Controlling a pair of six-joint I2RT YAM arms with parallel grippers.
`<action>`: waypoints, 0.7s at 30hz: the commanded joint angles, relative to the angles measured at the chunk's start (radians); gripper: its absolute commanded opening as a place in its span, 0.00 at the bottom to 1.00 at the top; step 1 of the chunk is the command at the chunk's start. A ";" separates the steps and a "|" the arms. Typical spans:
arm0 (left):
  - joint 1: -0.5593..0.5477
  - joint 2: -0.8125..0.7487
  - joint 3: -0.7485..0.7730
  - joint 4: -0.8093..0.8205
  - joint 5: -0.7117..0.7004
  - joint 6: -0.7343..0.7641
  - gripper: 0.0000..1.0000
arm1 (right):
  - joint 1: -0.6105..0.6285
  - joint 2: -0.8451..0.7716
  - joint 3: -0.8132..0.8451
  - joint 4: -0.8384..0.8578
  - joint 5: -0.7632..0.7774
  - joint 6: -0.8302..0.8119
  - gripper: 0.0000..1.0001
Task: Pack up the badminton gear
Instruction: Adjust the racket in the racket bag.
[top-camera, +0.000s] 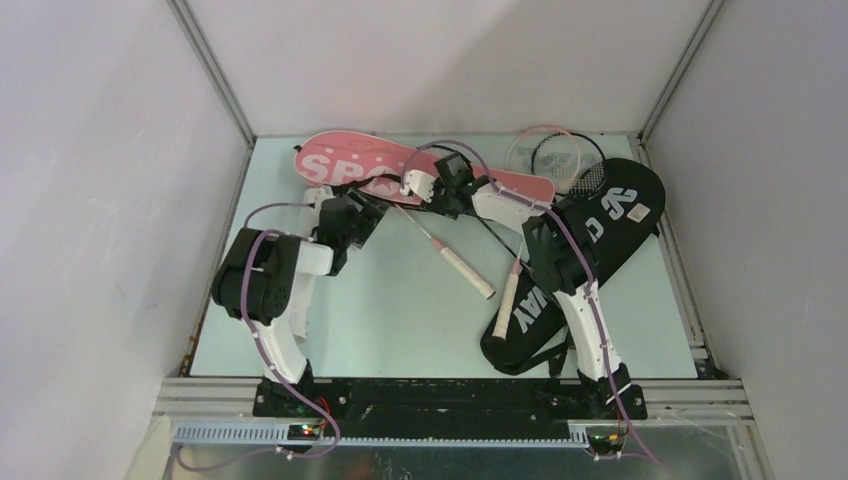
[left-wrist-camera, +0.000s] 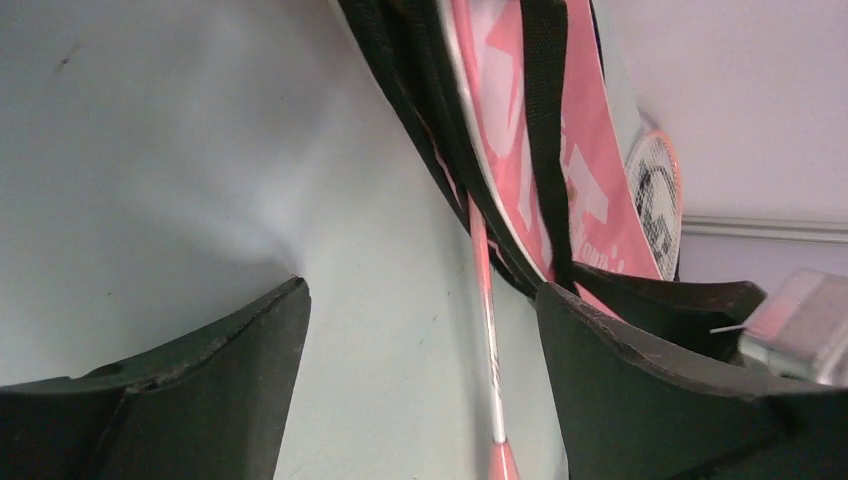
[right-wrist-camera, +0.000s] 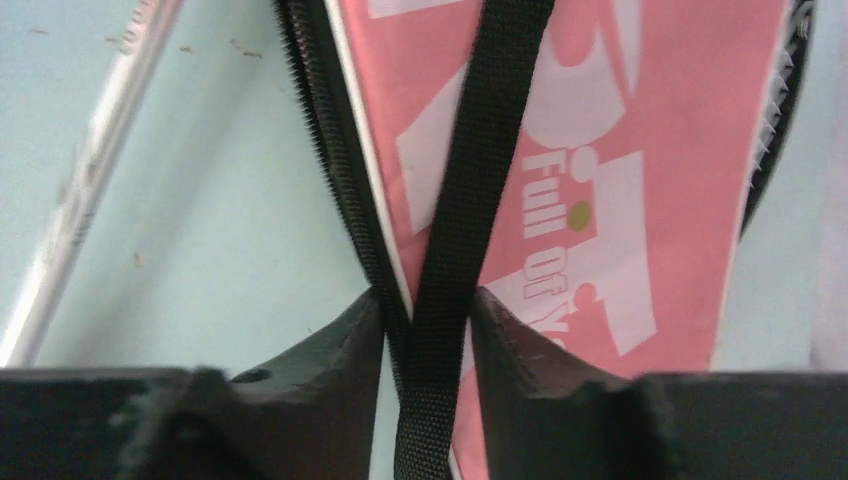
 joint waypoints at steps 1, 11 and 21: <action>0.005 0.028 0.042 0.064 0.028 -0.016 0.89 | -0.037 0.069 0.139 -0.144 -0.067 -0.019 0.23; 0.005 -0.019 -0.031 0.127 0.069 0.039 0.90 | -0.044 -0.170 0.006 -0.028 -0.214 0.287 0.00; -0.020 -0.224 -0.244 0.214 0.119 0.067 1.00 | -0.051 -0.532 -0.280 0.111 -0.265 0.771 0.00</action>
